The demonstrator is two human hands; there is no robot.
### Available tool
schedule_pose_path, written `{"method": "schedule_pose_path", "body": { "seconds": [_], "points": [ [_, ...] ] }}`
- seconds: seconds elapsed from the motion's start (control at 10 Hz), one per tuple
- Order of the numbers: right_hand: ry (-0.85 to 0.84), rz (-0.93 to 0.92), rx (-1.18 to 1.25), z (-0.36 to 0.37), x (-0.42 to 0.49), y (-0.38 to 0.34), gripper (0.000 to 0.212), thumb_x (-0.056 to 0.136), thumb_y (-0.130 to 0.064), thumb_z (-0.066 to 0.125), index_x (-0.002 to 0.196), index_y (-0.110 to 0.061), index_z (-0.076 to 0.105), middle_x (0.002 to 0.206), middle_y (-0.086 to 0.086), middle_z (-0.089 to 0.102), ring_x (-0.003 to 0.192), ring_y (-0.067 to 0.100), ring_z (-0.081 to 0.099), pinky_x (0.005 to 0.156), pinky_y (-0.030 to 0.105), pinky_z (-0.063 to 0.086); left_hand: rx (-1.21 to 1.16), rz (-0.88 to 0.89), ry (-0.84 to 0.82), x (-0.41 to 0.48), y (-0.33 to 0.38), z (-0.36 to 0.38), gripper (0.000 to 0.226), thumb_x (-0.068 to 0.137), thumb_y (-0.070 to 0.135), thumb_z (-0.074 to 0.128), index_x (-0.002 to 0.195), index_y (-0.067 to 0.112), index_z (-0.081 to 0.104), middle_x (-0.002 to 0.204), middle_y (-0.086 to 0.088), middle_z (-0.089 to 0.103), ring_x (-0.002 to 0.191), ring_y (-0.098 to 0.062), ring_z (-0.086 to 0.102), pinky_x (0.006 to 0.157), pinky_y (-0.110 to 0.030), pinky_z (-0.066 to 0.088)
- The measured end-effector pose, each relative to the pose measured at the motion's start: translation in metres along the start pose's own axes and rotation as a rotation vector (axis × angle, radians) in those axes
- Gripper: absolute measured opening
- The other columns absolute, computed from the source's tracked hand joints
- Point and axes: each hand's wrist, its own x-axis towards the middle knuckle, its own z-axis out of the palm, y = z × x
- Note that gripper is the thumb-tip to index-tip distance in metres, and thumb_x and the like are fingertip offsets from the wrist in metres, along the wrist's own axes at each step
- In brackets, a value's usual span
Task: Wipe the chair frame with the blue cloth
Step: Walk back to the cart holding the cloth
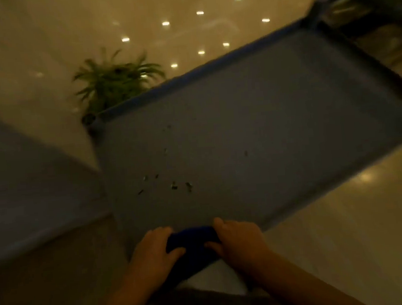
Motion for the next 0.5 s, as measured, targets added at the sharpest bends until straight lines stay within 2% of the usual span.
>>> {"method": "schedule_pose_path", "body": {
  "seconds": [0.1,0.2,0.3,0.4,0.5],
  "points": [
    [-0.009,-0.110,-0.040,-0.009,0.004,0.013,0.048,0.090,-0.061,0.046,0.113,-0.018,0.043,0.094,0.005,0.068,0.079,0.027,0.066,0.054,0.032,0.032,-0.056,-0.211,0.204,-0.019,0.021,0.016,0.022,0.083,0.028,0.069,0.101,0.019,0.062,0.103,-0.006,0.062,0.095,-0.024,0.059,0.082,-0.043,0.050],
    [-0.010,-0.208,-0.090,-0.015,0.008,0.019,0.065,0.089,-0.062,0.048,0.132,-0.015,0.034,0.094,0.006,0.068,0.079,0.028,0.067,0.053,0.032,0.035,-0.019,-0.333,0.416,-0.043,0.038,0.038,0.036,0.084,0.031,0.068,0.117,0.020,0.057,0.112,-0.007,0.061,0.104,-0.028,0.057,0.089,-0.043,0.045],
    [-0.003,-0.263,-0.086,-0.029,0.011,0.026,0.075,0.089,-0.060,0.051,0.141,-0.012,0.026,0.091,0.006,0.066,0.074,0.026,0.065,0.052,0.033,0.039,0.055,-0.404,0.557,-0.060,0.053,0.053,0.056,0.083,0.034,0.070,0.131,0.019,0.047,0.121,-0.009,0.058,0.109,-0.031,0.055,0.097,-0.047,0.040],
    [-0.096,-0.259,0.027,-0.039,0.014,0.039,0.069,0.091,-0.052,0.055,0.140,-0.011,0.027,0.089,0.009,0.064,0.071,0.027,0.063,0.054,0.037,0.046,-0.059,-0.432,0.653,-0.080,0.064,0.062,0.062,0.081,0.022,0.072,0.134,0.017,0.041,0.129,-0.012,0.048,0.111,-0.033,0.050,0.096,-0.047,0.044],
    [-0.088,-0.208,0.050,-0.057,0.009,0.060,0.058,0.091,-0.048,0.056,0.133,-0.016,0.031,0.086,0.010,0.064,0.070,0.029,0.063,0.053,0.036,0.047,-0.182,-0.445,0.731,-0.105,0.077,0.084,0.056,0.084,0.012,0.064,0.136,0.011,0.042,0.135,-0.015,0.042,0.115,-0.032,0.047,0.097,-0.040,0.040]
  ]
}}
